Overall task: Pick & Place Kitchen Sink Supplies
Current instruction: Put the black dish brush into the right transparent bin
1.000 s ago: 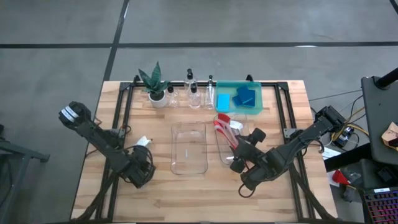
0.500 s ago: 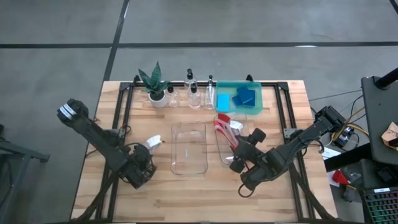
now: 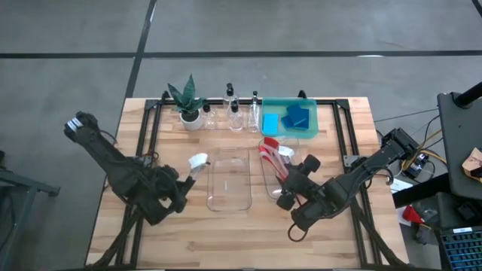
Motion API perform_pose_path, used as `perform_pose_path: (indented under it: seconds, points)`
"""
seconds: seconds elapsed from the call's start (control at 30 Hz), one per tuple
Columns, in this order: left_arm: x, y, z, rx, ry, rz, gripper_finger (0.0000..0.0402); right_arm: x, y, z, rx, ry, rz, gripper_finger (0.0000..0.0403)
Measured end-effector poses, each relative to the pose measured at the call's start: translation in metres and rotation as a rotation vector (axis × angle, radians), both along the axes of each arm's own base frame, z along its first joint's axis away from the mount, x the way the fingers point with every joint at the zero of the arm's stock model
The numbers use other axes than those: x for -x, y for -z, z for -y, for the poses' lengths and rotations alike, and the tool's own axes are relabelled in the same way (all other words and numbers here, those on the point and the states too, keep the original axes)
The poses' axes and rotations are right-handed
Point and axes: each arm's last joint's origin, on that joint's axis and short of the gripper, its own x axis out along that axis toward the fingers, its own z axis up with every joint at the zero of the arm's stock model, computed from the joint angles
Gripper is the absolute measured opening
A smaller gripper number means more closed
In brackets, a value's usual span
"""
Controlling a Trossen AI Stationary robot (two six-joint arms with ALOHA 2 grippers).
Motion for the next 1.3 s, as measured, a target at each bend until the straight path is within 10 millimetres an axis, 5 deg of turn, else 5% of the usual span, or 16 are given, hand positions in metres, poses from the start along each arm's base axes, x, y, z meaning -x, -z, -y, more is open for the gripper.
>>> perform_pose_path:
  seconds: [0.2, 0.73, 1.3]
  points:
    - [-0.004, -0.031, -0.001, -0.163, 0.059, 0.148, 0.0074, -0.011, -0.006, -0.008, -0.013, -0.085, 0.043, 0.0228]
    - [-0.033, -0.075, 0.023, -0.507, 0.274, 0.427, 0.0074, -0.044, -0.027, -0.033, -0.061, -0.478, 0.238, 0.0215]
    - [-0.056, -0.075, 0.044, -0.622, 0.341, 0.484, 0.0077, -0.086, -0.049, 0.016, -0.181, -0.706, 0.503, 0.0305]
